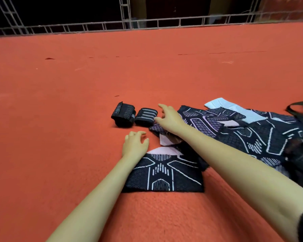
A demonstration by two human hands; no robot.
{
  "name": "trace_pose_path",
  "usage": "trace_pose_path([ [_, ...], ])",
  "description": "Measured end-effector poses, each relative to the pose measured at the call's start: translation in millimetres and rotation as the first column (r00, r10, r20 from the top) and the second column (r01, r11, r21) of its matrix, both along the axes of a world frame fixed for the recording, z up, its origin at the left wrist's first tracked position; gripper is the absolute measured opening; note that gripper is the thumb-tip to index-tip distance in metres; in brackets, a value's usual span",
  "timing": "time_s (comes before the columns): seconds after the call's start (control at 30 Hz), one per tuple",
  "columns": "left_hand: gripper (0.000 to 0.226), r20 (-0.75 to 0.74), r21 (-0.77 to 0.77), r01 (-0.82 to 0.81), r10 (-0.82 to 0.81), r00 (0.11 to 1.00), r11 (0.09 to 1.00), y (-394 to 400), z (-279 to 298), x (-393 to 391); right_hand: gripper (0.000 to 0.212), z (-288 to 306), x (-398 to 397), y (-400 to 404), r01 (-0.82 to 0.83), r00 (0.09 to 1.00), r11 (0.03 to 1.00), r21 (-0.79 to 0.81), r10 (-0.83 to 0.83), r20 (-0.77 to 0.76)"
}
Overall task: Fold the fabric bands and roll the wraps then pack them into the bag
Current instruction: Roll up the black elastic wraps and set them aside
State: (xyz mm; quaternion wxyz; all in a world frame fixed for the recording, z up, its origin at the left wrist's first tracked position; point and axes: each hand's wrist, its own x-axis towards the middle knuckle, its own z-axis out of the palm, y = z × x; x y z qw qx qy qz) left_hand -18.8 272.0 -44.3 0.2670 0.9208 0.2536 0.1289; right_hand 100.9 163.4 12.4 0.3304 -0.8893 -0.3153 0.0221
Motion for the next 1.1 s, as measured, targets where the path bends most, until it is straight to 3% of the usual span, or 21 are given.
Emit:
trace_pose_path([
  [0.07,0.034,0.068,0.025,0.049,-0.051,0.996,0.998,-11.4,4.8,-7.1,0.051,5.7,-21.5,-47.4,-0.023,0.999,0.995,0.099,0.019,0.045],
  [0.17,0.029,0.315,0.033,0.212,-0.212,0.925,0.977,-46.9,16.2,-21.3,0.035,1.9,-58.8,-127.5,0.008,0.991,0.985,0.175,-0.032,0.133],
  [0.3,0.032,0.425,-0.106,0.412,-0.334,0.841,0.905,-119.1,32.6,-34.1,0.029,-18.2,-104.3,-212.0,0.131,0.978,0.971,0.199,-0.159,0.134],
  [0.47,0.032,0.415,-0.215,0.47,-0.356,0.837,0.856,-198.7,37.7,-39.5,0.03,-19.9,-119.7,-291.6,0.254,0.923,0.952,0.174,-0.292,0.25],
  [0.63,0.032,0.322,-0.208,0.528,-0.451,0.832,0.824,-267.0,26.7,-33.2,0.027,7.6,-118.4,-363.9,0.404,0.828,0.898,0.174,-0.44,0.349],
  [0.8,0.036,0.209,-0.268,0.577,-0.539,0.816,0.771,-325.3,16.7,-22.0,0.031,-9.1,-118.2,-420.3,0.493,0.817,0.87,0.01,-0.467,0.339],
  [0.87,0.039,0.196,-0.269,0.59,-0.556,0.807,0.761,-343.3,11.7,-17.0,0.032,-18.8,-119.3,-436.9,0.499,0.79,0.865,0.047,-0.476,0.387],
  [1.0,0.046,0.23,-0.283,0.532,-0.482,0.846,0.798,-367.0,11.2,-5.2,0.037,-4.7,-104.9,-462.5,0.54,0.626,0.803,0.253,-0.584,0.517],
  [1.1,0.048,0.345,-0.213,0.429,-0.343,0.873,0.878,-373.5,21.2,11.4,0.045,16.8,-78.9,-476.4,0.604,0.645,0.775,0.186,-0.612,0.458],
])
